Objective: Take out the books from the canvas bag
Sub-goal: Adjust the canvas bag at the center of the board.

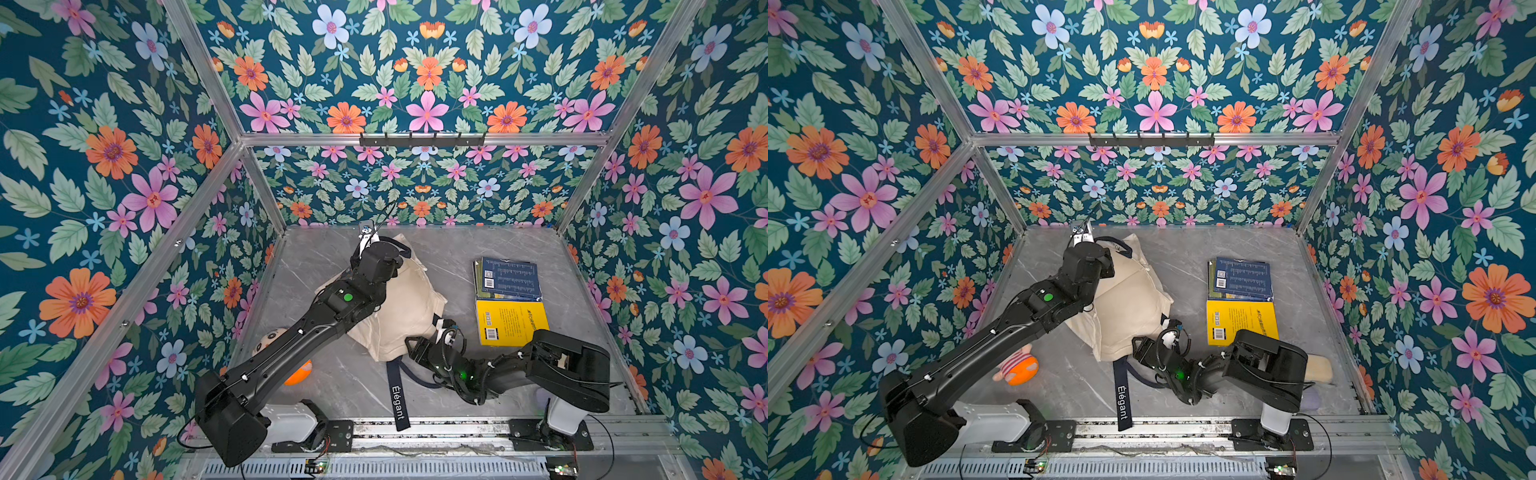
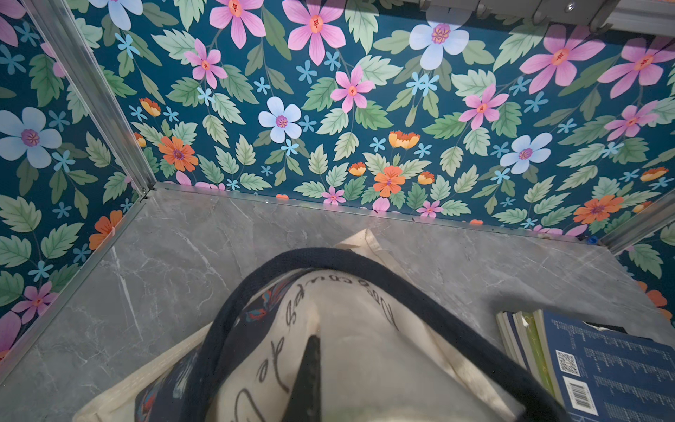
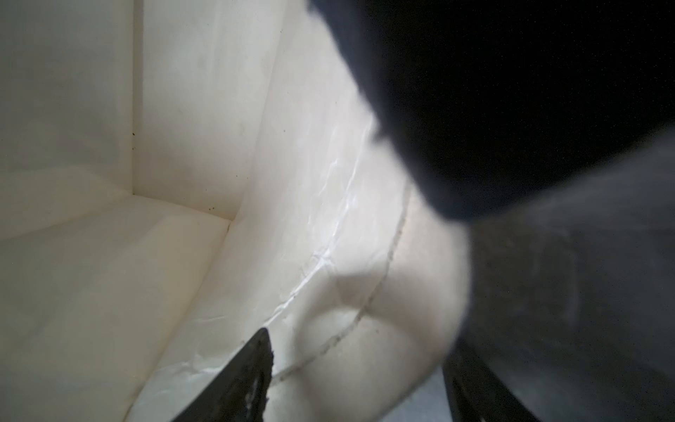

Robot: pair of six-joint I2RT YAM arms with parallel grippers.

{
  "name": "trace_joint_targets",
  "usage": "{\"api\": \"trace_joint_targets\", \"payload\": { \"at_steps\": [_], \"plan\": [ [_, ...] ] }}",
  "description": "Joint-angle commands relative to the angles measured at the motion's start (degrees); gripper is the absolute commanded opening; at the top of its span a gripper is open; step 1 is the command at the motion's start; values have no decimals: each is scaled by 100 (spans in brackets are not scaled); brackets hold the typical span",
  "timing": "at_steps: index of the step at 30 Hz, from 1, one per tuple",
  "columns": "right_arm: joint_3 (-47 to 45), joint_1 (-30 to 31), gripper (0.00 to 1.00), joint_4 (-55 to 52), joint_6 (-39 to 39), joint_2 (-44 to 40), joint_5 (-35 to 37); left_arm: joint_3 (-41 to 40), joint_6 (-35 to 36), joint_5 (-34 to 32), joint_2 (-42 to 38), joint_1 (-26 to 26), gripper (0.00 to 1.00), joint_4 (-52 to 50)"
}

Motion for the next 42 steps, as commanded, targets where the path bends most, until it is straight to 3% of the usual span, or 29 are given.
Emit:
{"api": "trace_joint_targets", "payload": {
  "at_steps": [1, 7, 12, 16, 27, 37, 42],
  "plan": [
    [77, -13, 67, 436, -141, 72, 331, 6, -163, 51, -60, 12, 0, 118],
    [103, -131, 58, 1402, -430, 414, 479, -53, -281, 172, -105, 2, 0, 113],
    [182, -274, 41, 1946, -400, 762, 112, -84, -310, 274, -114, -1, 0, 115],
    [169, -283, 35, 2029, -408, 821, 97, -143, -326, 363, -131, 10, 0, 144],
    [187, -367, 0, 2067, -584, 793, -174, -271, -251, 364, -131, 6, 0, 256],
    [84, -439, 0, 1996, -566, 641, -333, -337, -86, 264, -140, 10, 0, 357],
    [29, -477, 0, 1950, -651, 455, -398, -299, 51, 263, -166, 8, 30, 399]
  ]
}}
